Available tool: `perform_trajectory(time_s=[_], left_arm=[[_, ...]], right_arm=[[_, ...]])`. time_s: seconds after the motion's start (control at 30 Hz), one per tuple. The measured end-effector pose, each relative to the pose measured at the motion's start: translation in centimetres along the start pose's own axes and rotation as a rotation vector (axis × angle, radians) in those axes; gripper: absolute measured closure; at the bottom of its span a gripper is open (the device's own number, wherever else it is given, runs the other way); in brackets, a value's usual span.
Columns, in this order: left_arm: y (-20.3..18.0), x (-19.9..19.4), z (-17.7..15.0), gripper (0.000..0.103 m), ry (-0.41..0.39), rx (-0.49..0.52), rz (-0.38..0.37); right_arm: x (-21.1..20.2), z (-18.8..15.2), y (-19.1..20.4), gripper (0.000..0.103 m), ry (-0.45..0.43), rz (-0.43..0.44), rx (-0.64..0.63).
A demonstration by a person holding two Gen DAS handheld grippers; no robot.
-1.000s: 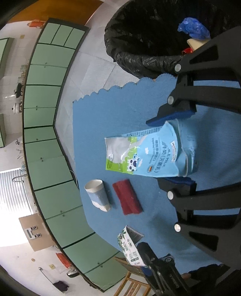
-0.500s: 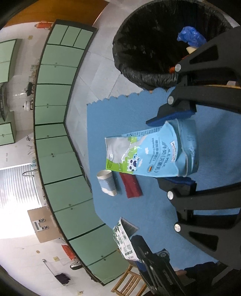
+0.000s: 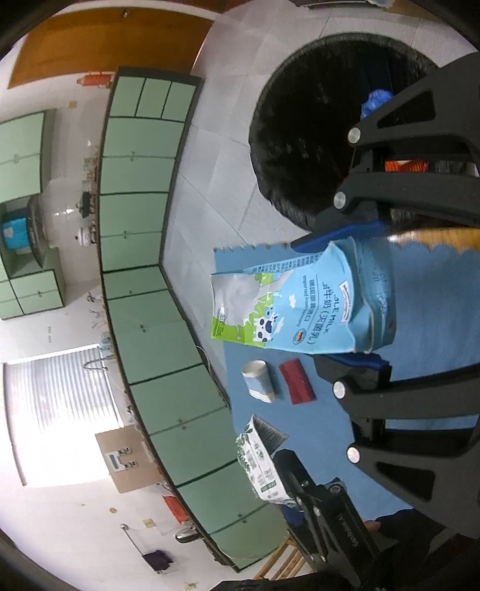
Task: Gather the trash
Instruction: 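Carry the bag and carton over the bin and open both tools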
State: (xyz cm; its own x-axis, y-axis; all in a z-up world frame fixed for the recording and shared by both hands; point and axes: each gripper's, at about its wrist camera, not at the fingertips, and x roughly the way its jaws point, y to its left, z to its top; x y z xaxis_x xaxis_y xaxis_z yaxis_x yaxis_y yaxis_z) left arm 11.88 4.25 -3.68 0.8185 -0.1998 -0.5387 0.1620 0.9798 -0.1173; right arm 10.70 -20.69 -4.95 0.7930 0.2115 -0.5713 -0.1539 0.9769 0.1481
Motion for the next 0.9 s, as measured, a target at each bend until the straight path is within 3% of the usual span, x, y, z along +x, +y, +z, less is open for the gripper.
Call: perform_trajectory(time_s=[0.47, 0.9], left_arm=[[-9.1, 2.5, 1.7, 0.029, -0.019, 0.098, -0.145], [-19.1, 10.0, 0.4, 0.029, 0.016, 0.178, -0.267]], right_arm=[[-4.4, 0.3, -9.8, 0.057, -0.076, -0.143, 0.082], [-2.5, -3.6, -19.2, 0.06, 0.0, -0.308, 0.152]])
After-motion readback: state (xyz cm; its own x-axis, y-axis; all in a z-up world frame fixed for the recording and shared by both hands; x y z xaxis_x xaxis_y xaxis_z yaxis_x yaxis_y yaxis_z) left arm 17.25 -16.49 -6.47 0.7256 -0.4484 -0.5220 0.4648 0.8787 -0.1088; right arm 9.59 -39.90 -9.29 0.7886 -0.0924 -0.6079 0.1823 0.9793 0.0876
